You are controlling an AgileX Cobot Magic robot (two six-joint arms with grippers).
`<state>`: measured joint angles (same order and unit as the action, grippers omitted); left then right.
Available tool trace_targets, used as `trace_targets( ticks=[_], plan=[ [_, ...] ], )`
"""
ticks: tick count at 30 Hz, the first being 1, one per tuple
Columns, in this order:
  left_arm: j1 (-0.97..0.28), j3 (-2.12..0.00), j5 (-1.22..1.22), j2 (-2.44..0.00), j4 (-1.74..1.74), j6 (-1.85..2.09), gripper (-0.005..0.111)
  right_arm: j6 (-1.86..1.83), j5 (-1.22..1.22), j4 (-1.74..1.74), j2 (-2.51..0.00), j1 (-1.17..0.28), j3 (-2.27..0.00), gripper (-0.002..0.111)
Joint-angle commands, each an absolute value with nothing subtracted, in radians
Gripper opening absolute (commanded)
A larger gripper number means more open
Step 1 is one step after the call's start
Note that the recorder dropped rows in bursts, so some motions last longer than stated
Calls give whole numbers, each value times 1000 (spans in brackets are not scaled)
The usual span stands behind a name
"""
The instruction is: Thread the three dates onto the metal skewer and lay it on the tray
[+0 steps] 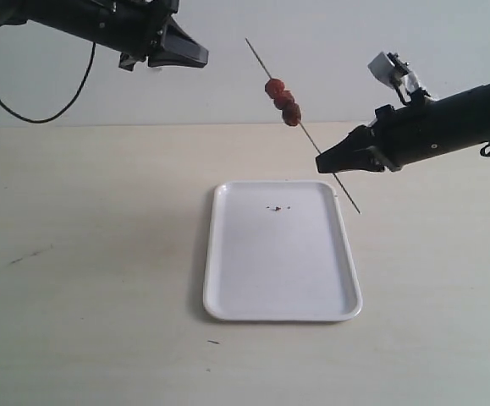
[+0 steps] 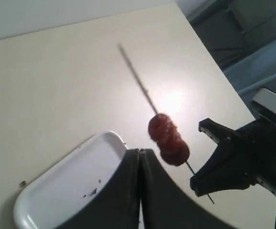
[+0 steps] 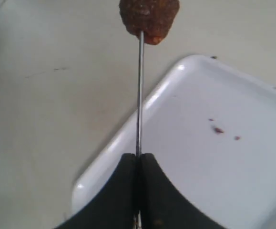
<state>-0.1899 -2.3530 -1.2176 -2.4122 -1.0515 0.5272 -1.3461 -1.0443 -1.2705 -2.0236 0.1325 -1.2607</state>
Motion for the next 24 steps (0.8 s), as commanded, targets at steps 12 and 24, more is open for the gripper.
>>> trace_targets(
  ticks=[12,24],
  plan=[
    [-115,-1038,-564,-1572,-1609,1590,0,-1273,-933,-1583,-1862,81,-848,0],
    [-87,-865,-645,-1335,-1744,1858,0,-1079,-53,-1744,-1809,-448,-795,0]
  ],
)
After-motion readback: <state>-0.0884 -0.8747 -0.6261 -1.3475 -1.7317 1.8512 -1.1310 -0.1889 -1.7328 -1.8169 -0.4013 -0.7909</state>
